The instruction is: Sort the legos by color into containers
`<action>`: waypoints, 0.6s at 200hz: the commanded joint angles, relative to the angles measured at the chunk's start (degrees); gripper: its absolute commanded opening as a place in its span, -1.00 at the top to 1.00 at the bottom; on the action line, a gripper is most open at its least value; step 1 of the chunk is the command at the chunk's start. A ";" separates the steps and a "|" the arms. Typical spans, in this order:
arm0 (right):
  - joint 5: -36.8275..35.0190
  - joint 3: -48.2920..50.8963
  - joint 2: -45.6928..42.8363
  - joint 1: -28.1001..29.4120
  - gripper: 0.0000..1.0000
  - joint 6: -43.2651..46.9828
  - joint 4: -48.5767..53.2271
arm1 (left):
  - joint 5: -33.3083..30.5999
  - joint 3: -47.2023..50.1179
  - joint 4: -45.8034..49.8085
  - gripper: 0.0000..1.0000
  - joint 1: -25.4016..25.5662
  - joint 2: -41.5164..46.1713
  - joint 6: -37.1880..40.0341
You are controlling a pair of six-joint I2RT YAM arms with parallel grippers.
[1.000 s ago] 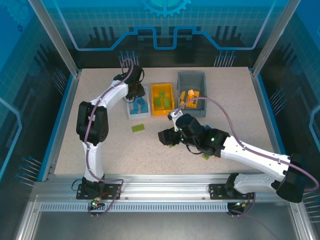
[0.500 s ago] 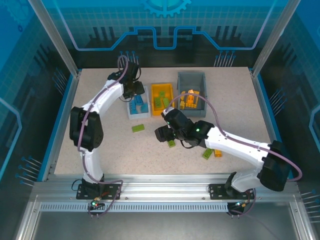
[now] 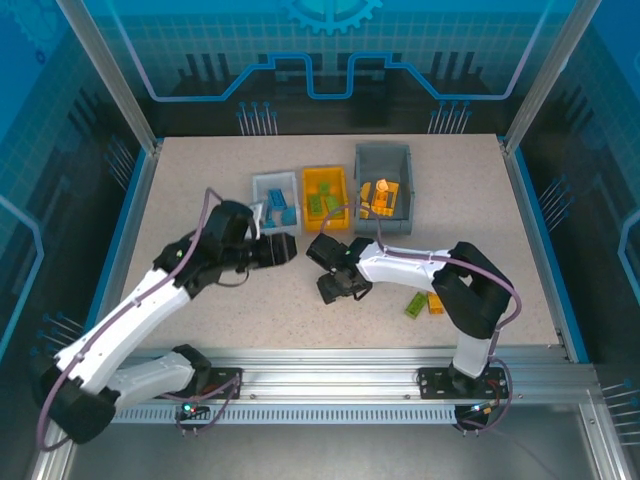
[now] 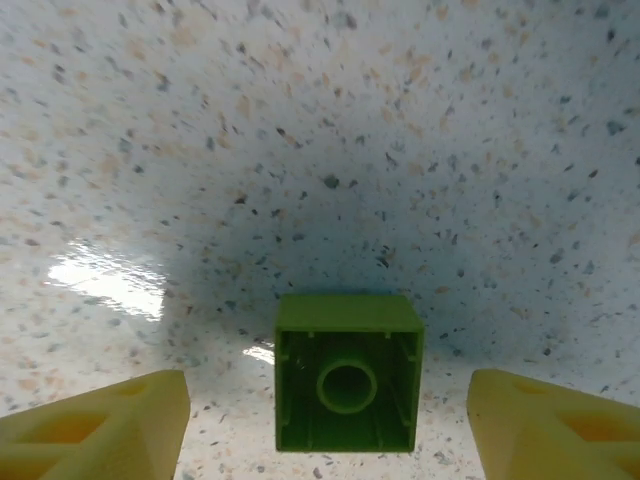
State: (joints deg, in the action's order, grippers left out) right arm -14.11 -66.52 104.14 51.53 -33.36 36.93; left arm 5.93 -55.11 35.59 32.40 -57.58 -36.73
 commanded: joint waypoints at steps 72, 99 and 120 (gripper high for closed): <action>-2.71 -3.65 -1.93 -1.37 0.36 -0.62 1.81 | 2.26 8.66 1.93 -0.17 2.80 11.75 -7.65; -4.08 -8.57 -3.43 -2.65 0.39 1.02 3.46 | 1.46 7.65 0.42 -0.17 2.76 11.54 -7.74; -4.27 -15.17 -1.62 -4.56 0.40 2.97 4.40 | 1.11 6.91 -1.60 -0.17 2.75 10.78 -8.01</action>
State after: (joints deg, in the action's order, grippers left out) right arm -16.53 -74.17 103.37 49.67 -32.77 39.70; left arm 6.96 -46.76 36.84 34.79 -46.24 -43.66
